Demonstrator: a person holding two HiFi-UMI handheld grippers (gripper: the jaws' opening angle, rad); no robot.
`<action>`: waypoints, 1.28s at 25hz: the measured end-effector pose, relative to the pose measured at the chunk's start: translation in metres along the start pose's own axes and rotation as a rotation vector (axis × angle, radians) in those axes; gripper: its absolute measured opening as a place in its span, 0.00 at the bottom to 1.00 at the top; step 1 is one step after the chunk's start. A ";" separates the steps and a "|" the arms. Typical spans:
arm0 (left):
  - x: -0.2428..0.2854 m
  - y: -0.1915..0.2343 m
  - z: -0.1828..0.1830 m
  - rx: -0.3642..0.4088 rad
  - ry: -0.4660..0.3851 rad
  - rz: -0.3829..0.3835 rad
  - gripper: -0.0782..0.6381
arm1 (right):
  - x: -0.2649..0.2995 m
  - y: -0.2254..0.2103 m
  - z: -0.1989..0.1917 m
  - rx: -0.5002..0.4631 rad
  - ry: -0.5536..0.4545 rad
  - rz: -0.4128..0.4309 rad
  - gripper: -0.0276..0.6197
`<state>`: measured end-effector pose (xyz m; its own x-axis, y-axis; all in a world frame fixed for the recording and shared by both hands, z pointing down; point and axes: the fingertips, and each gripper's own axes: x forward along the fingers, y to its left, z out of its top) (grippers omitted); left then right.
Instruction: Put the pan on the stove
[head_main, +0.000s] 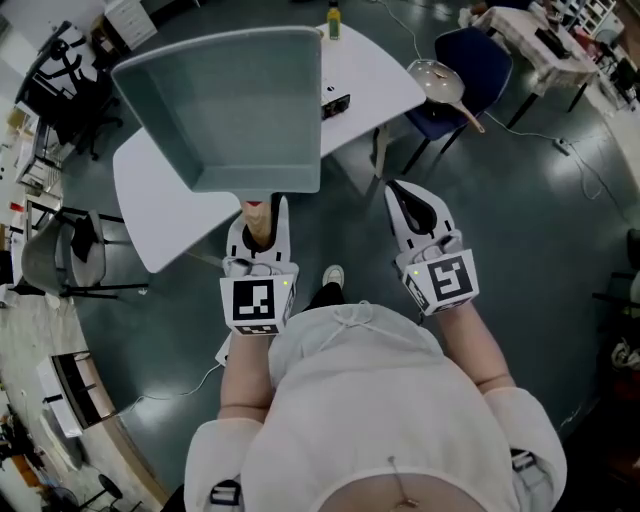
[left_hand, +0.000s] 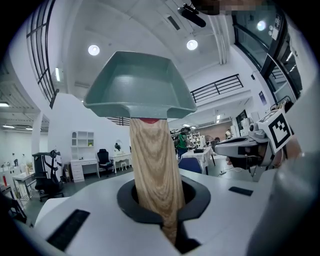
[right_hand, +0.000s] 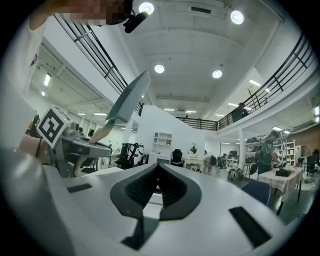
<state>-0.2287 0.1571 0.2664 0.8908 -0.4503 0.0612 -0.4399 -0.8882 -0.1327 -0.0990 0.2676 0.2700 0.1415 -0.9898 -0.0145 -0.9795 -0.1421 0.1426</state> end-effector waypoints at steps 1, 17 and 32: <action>0.016 0.011 0.001 -0.008 -0.003 -0.004 0.15 | 0.018 -0.007 0.001 -0.010 0.001 -0.002 0.05; 0.200 0.144 -0.034 -0.098 0.060 -0.001 0.15 | 0.244 -0.076 -0.031 0.013 0.052 0.025 0.05; 0.271 0.164 -0.077 -0.182 0.194 0.274 0.15 | 0.364 -0.121 -0.066 0.042 0.034 0.370 0.05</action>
<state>-0.0683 -0.1173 0.3371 0.7069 -0.6665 0.2367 -0.6872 -0.7265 0.0065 0.0807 -0.0755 0.3125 -0.2190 -0.9737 0.0633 -0.9702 0.2242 0.0917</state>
